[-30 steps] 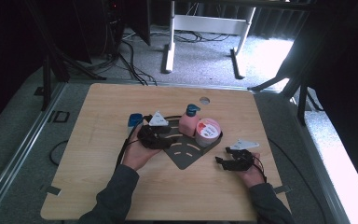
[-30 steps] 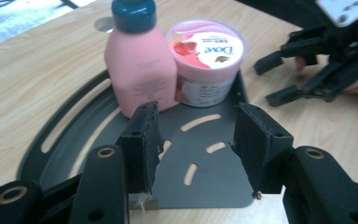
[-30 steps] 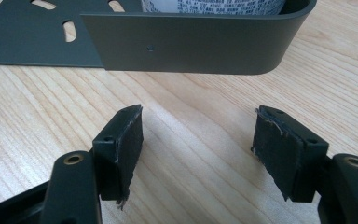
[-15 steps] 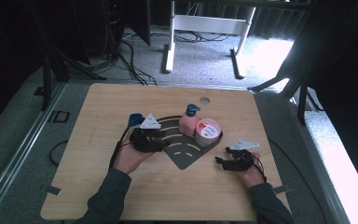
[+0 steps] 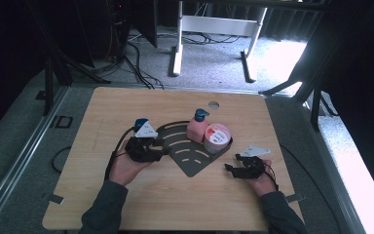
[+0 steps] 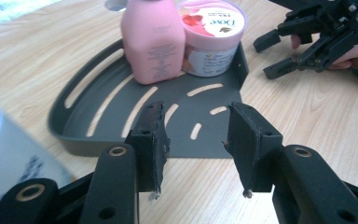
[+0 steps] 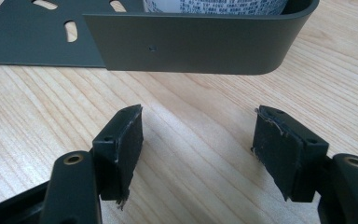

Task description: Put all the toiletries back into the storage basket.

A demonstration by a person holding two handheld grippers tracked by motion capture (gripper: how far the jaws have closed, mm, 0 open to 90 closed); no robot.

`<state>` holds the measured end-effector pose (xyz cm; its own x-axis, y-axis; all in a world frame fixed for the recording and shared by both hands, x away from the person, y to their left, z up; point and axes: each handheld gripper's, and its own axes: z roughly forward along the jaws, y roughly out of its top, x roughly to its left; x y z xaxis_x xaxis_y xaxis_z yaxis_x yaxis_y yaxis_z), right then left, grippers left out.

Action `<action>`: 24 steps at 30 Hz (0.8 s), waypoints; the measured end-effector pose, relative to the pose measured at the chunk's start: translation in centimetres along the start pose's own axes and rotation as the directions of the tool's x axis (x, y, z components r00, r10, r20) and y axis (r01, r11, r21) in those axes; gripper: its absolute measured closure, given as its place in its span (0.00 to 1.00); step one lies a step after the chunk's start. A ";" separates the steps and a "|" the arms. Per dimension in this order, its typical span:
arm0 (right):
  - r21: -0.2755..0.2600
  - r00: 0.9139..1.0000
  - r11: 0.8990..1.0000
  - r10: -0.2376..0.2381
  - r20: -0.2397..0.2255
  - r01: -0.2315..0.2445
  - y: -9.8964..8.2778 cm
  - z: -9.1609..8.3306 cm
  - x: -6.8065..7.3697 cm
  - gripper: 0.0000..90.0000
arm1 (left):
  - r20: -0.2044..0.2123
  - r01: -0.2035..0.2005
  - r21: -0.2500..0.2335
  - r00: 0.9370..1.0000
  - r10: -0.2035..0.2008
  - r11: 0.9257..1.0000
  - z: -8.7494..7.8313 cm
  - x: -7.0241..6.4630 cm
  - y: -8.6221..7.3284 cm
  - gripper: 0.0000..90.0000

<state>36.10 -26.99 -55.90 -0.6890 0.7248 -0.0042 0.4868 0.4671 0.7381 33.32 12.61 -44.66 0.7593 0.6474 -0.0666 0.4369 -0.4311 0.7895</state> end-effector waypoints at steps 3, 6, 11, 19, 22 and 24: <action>0.000 1.000 1.000 0.000 0.000 0.000 0.0 0.0 0.0 0.36 | -0.015 0.003 0.005 1.000 -0.003 1.000 -0.6 0.3 -0.2 0.63; 0.001 1.000 1.000 0.001 -0.001 -0.001 0.0 0.0 0.0 0.36 | -0.033 0.008 0.003 0.999 -0.008 1.000 -1.2 0.7 -0.5 0.63; 0.000 1.000 1.000 0.002 -0.001 -0.002 0.0 0.0 0.0 0.36 | -0.063 0.016 -0.003 0.998 -0.017 1.000 -2.1 1.3 -0.9 0.63; 0.001 1.000 1.000 -0.002 -0.001 0.002 0.0 0.0 0.0 0.36 | -0.092 0.035 -0.034 0.995 -0.038 0.999 -3.7 2.1 -1.4 0.62; 0.001 1.000 1.000 -0.002 -0.001 0.002 0.0 0.0 0.0 0.36 | -0.098 0.036 -0.038 0.994 -0.040 0.999 -4.2 2.4 -1.5 0.62; 0.001 1.000 1.000 -0.002 -0.001 0.002 0.0 0.0 0.0 0.36 | -0.103 0.042 -0.044 0.994 -0.046 0.998 -4.4 2.6 -1.5 0.62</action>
<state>36.08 -26.95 -55.89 -0.6905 0.7233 -0.0044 0.4861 0.4686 0.7376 32.51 17.73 -43.29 0.6847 0.7277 -0.0403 0.4467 -0.3754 0.8121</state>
